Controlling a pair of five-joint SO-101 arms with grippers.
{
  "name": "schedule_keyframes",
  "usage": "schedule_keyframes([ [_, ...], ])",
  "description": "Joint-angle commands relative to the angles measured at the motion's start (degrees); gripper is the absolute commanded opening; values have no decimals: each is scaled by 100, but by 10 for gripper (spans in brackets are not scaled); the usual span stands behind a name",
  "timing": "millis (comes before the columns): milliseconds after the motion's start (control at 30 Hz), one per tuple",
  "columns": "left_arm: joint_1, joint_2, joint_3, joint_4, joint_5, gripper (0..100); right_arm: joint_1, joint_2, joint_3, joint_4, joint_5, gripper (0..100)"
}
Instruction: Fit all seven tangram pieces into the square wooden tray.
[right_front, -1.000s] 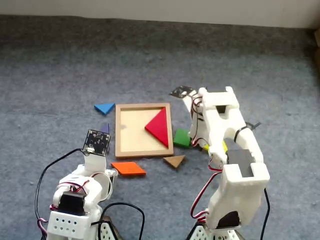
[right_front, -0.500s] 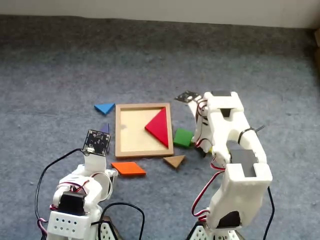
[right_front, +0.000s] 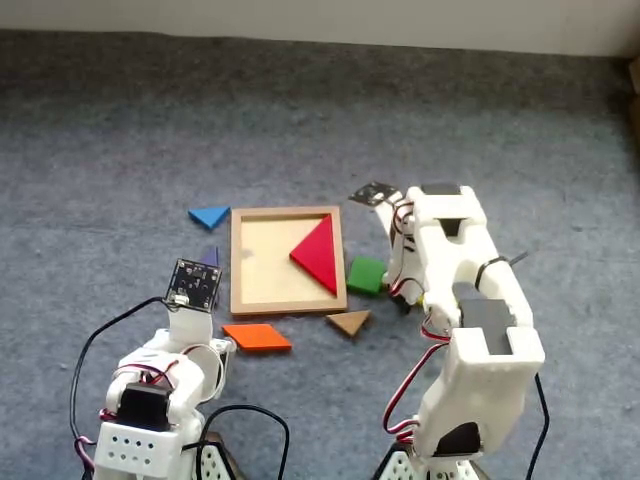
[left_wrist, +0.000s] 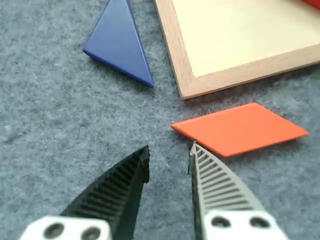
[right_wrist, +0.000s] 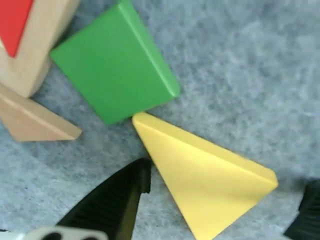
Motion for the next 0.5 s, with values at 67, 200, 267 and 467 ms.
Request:
schedule_keyframes([
  [67,92,-207,110,18,35,146,-154,-48,-22,-356,229,429],
  [200,92,-207,110,18,35,146,-189,-48,-22,-312,237,428],
  [267,92,-207,110,18,35,146,-224,-57,-22,-295,237,426],
  [467,92,-207,110,18,35,146,-338,-57,-22,-110,246,322],
])
